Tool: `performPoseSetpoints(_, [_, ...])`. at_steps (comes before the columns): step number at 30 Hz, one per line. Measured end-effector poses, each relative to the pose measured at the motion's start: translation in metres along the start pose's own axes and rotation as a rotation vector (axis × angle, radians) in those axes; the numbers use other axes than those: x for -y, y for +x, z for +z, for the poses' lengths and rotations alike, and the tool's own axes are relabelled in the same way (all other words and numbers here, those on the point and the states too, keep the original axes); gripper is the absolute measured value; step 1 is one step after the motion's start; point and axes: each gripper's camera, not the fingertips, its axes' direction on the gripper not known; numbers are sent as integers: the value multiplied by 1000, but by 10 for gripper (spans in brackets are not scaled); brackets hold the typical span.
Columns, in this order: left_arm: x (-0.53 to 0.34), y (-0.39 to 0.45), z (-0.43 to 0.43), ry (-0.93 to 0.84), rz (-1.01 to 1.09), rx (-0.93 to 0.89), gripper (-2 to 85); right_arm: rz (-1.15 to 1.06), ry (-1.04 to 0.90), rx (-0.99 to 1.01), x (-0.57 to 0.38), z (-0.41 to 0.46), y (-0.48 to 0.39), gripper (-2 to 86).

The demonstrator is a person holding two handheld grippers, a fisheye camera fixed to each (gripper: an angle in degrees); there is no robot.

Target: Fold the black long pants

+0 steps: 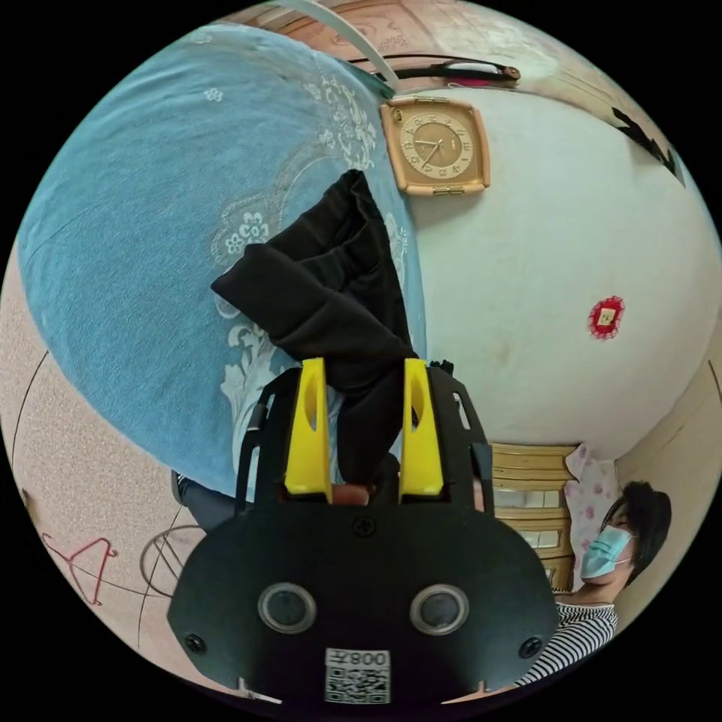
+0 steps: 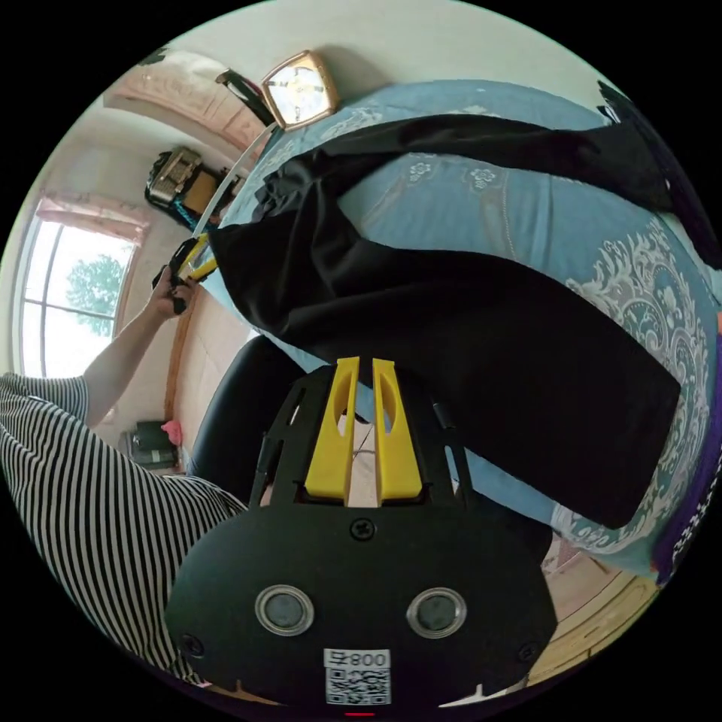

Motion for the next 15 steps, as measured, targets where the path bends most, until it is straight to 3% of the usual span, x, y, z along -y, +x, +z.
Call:
performPoseSetpoints(8, [-26,-26,1,71,-71,-108,172,29,-14,-153,-20,31,29,58])
performPoseSetpoints(15, [-20,-18,39,-33,-83,72,107,-266,-196,-490,-40,81,24,89])
